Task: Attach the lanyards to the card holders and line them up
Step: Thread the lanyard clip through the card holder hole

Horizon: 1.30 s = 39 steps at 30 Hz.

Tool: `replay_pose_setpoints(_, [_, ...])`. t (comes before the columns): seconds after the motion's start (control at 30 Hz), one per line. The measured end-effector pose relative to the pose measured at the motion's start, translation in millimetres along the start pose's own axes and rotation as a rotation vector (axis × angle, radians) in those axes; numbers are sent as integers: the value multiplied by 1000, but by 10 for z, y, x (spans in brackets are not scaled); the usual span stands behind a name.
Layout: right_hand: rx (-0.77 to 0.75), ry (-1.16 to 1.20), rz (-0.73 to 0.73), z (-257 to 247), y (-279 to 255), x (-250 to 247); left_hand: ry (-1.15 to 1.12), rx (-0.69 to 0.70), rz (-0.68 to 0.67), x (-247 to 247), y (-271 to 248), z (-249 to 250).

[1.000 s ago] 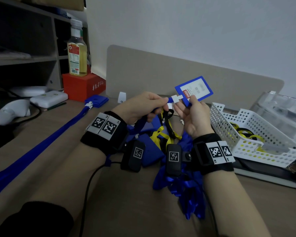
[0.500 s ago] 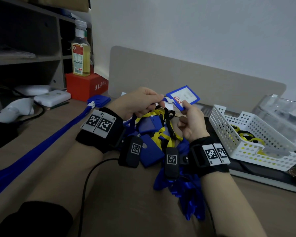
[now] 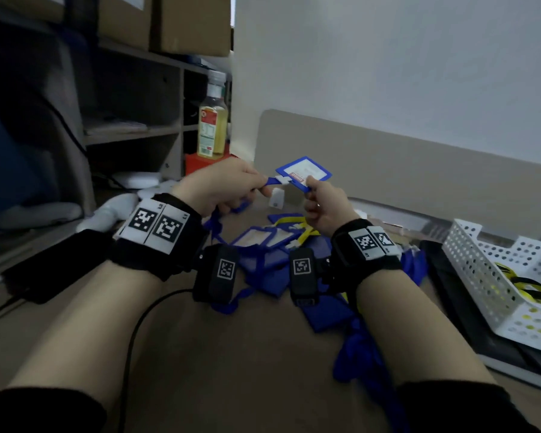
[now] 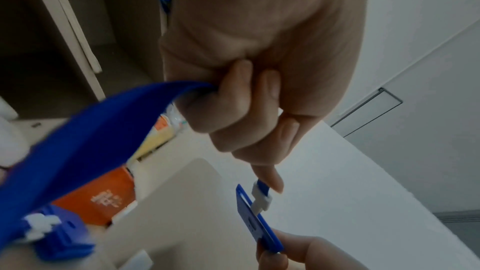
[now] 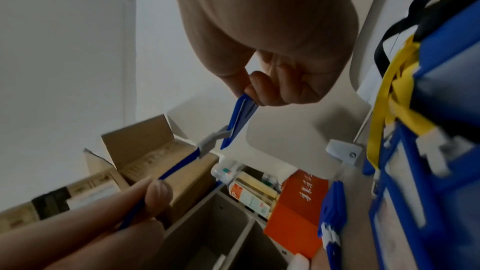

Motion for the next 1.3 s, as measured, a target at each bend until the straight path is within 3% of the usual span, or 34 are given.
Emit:
replay_pose_setpoints(0.17, [56,-176,-44,331,405,481,65,-172,50,-266,76,-439])
replay_pose_setpoints(0.4, [102,-444,-70,717,992,927,144,-264,3,-467,274,-815])
replay_pose_setpoints(0.7, [171,-648,-19,920,1638,1119,148,-257,-4,-723,520,-1019])
replay_pose_setpoints(1.03, [172,-725,-24,1040,1884,1148,183,-363,-34,-686,683,-1249])
replay_pose_setpoints(1.17, [59,-859,-101,883,1772,1198,166,-388,-41,-661,679,-1305])
replay_pose_setpoints(1.3, [-6,-1153,-387,779,1445,1388,156,-401,-41,-647,655,-1312])
Point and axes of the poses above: each hand's wrist, its own y-axis towards the middle knuckle, its own x-axis out of the palm, z = x × y, the point moved 4 cm from there along y, towards the middle knuckle, and after that the axes turned 7 degrees about y, right-handed, at the moved point
